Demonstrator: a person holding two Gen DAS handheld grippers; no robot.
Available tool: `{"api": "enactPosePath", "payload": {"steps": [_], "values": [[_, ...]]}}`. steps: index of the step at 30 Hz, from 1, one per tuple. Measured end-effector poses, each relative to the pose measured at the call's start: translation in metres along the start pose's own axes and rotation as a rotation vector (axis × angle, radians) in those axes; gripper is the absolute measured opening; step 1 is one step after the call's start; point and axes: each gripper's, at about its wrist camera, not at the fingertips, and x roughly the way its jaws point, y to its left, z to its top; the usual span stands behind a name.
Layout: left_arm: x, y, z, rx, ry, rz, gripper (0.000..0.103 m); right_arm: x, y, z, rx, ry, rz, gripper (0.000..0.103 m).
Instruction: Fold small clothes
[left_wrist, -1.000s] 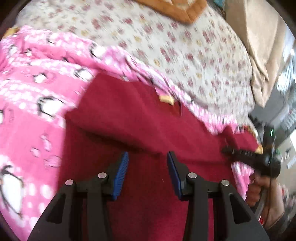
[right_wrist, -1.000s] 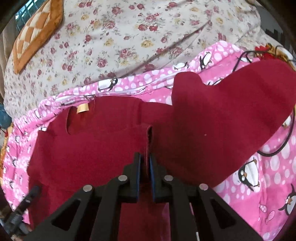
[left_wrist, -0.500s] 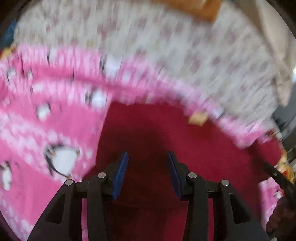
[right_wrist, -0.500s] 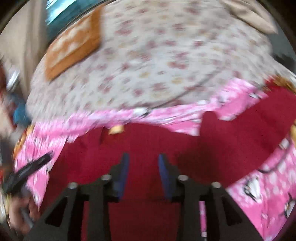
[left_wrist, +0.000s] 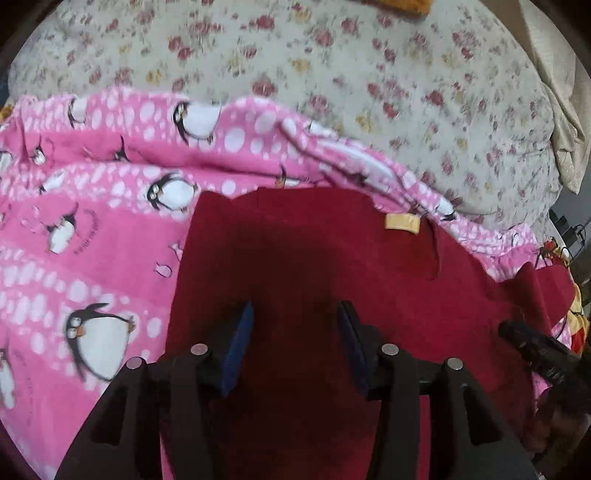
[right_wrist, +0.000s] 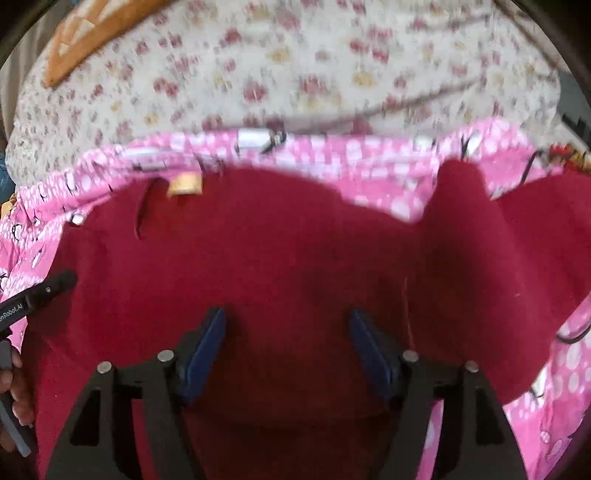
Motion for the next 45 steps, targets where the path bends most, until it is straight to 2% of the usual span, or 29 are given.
{"api": "enactPosePath", "payload": {"steps": [2,3,5,6,8,9,10,12,16,19,22,23,27,30,32,33,35,38,40,42,45], "values": [[-0.012,-0.003,-0.006,-0.019,-0.005,-0.057,0.024,-0.027,-0.011,0.003,0.050,-0.097,0.027,0.071],[-0.012,-0.005,-0.009,-0.028,0.013,-0.072,0.025,-0.045,-0.021,0.002,0.078,-0.157,0.013,0.071],[-0.005,-0.008,-0.024,-0.025,0.080,-0.095,0.037,-0.079,-0.051,0.003,0.140,-0.264,-0.031,0.071],[-0.003,-0.014,-0.030,0.003,0.064,-0.087,0.042,-0.098,-0.080,0.003,0.203,-0.320,-0.072,0.071],[-0.003,-0.026,-0.037,0.086,0.043,-0.048,0.050,-0.120,-0.130,0.006,0.330,-0.358,-0.091,0.072],[-0.001,-0.034,-0.041,0.118,0.044,-0.028,0.053,-0.130,-0.164,0.008,0.401,-0.366,-0.059,0.071],[-0.001,-0.036,-0.041,0.126,0.045,-0.024,0.055,-0.138,-0.189,0.011,0.434,-0.376,-0.049,0.070],[-0.001,-0.034,-0.041,0.118,0.043,-0.030,0.055,-0.157,-0.244,0.021,0.477,-0.414,-0.085,0.070],[-0.002,-0.028,-0.039,0.072,0.039,-0.051,0.055,-0.161,-0.331,0.027,0.625,-0.375,-0.024,0.064],[-0.001,-0.032,-0.041,0.087,0.033,-0.034,0.057,-0.140,-0.364,0.027,0.699,-0.321,-0.015,0.058],[0.001,-0.036,-0.042,0.104,0.032,-0.024,0.058,-0.115,-0.384,0.020,0.767,-0.278,0.037,0.054],[0.001,-0.035,-0.041,0.103,0.032,-0.027,0.058,-0.110,-0.384,0.020,0.763,-0.280,0.028,0.040],[0.002,-0.035,-0.041,0.107,0.034,-0.025,0.060,-0.095,-0.377,0.034,0.668,-0.274,-0.014,0.023],[0.003,-0.036,-0.041,0.115,0.035,-0.020,0.060,-0.092,-0.376,0.034,0.639,-0.278,-0.022,0.023],[0.002,-0.035,-0.041,0.109,0.030,-0.027,0.060,-0.098,-0.373,0.034,0.628,-0.280,-0.057,0.015],[0.002,-0.033,-0.041,0.103,0.030,-0.034,0.060,-0.105,-0.370,0.032,0.616,-0.294,-0.077,0.008],[0.000,-0.030,-0.040,0.080,0.024,-0.051,0.060,-0.127,-0.356,0.031,0.574,-0.363,-0.074,0.007],[-0.003,-0.029,-0.040,0.053,0.014,-0.065,0.060,-0.160,-0.311,0.034,0.455,-0.464,-0.035,0.007],[-0.007,-0.027,-0.040,0.027,-0.001,-0.087,0.060,-0.176,-0.263,0.035,0.339,-0.503,0.005,0.006],[-0.015,-0.025,-0.040,-0.013,-0.014,-0.137,0.060,-0.180,-0.216,0.034,0.257,-0.507,0.064,0.006],[-0.030,-0.020,-0.040,-0.084,-0.053,-0.231,0.060,-0.159,-0.132,0.027,0.149,-0.444,0.161,0.006]]}}
